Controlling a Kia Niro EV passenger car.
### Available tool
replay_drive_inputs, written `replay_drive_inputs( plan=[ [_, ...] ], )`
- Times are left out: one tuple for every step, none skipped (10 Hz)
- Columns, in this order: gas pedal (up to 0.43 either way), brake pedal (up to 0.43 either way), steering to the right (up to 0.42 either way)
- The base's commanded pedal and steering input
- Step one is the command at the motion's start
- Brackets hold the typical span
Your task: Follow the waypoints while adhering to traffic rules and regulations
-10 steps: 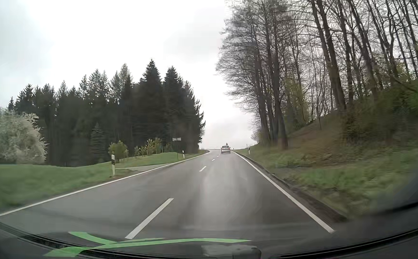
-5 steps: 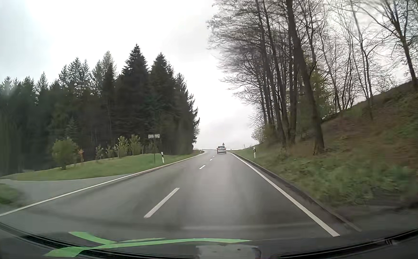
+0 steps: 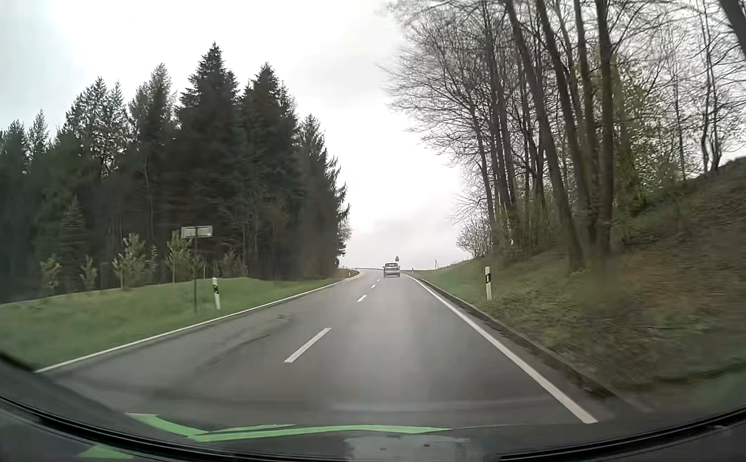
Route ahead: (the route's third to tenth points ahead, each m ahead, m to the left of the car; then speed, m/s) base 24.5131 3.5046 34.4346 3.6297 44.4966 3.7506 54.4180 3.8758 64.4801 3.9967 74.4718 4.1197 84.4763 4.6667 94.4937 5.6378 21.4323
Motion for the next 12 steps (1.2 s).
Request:
replay_drive_inputs(
  plan=[
    [0.248,0.000,0.000],
    [0.260,0.000,0.000],
    [0.268,0.000,0.000],
    [0.287,0.000,-0.001],
    [0.311,0.000,-0.002],
    [0.339,0.000,-0.003],
    [0.358,0.000,-0.003],
    [0.358,0.000,-0.004],
    [0.358,0.000,-0.006],
    [0.358,0.000,-0.007],
    [0.350,0.000,-0.008],
    [0.319,0.000,-0.008]
  ],
)
